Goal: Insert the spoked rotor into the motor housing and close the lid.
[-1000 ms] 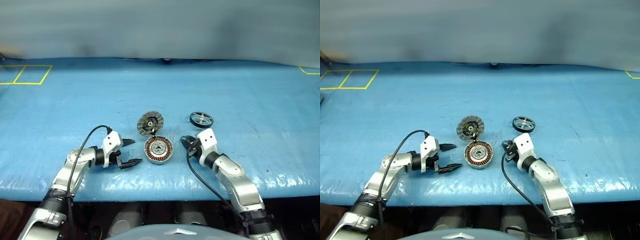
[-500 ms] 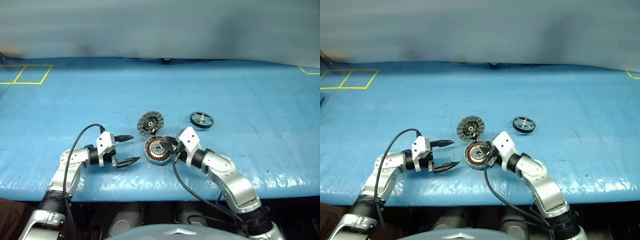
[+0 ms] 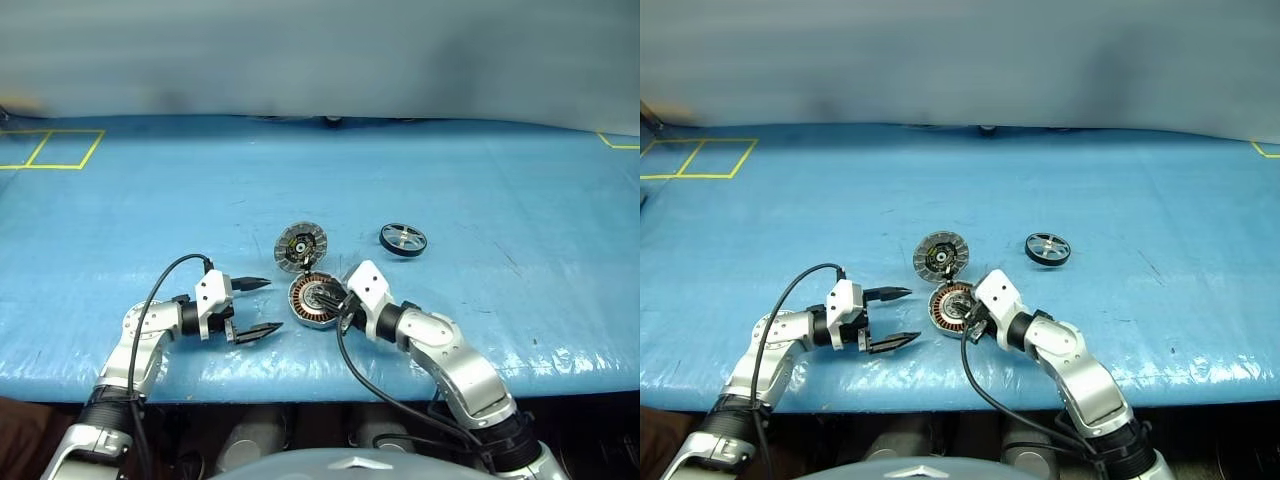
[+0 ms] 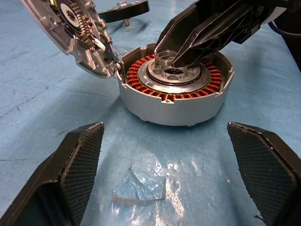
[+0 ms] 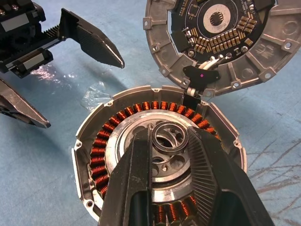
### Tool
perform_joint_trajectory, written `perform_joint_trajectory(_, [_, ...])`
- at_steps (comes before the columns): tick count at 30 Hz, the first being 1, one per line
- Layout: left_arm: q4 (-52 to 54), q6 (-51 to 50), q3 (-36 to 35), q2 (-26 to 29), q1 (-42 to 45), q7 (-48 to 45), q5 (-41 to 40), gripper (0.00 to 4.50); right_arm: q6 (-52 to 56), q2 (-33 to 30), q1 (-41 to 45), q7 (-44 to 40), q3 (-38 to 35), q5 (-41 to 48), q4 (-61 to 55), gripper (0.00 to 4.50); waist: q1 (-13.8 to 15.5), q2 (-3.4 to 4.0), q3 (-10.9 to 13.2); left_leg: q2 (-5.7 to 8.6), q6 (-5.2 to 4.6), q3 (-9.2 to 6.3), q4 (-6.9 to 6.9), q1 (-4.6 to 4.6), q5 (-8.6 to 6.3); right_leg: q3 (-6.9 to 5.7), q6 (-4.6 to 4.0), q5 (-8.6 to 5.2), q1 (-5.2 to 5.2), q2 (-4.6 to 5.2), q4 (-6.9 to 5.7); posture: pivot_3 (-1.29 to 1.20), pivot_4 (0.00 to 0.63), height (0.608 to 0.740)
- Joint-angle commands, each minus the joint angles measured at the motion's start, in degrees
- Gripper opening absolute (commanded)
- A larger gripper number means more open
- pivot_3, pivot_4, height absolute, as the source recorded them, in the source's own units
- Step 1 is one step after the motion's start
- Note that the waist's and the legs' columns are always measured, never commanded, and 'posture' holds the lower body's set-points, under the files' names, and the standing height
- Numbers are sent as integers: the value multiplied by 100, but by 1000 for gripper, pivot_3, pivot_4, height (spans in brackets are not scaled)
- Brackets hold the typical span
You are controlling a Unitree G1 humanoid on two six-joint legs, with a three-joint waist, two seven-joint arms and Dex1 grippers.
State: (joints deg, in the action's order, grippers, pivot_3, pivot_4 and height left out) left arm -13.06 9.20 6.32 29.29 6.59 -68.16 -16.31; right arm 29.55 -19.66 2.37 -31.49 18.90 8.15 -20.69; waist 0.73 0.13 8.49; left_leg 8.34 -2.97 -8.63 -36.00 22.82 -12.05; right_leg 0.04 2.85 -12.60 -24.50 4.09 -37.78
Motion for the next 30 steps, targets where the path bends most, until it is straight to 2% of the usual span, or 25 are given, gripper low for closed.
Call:
perform_joint_trajectory(1, [79,47,20,-37,26,-50,-36,4478,12,-7,-30,-62,29,69,-215,718,-3,0,0,0,0,0,0,0,0,0,0,0,0,0,0,0,150,740])
perform_joint_trajectory(30, [-87,161,44,-80,21,28,58,4478,-52,33,-36,-55,57,19,-98,718,-2,0,0,0,1,0,0,-1,0,0,1,0,0,0,0,0,150,740])
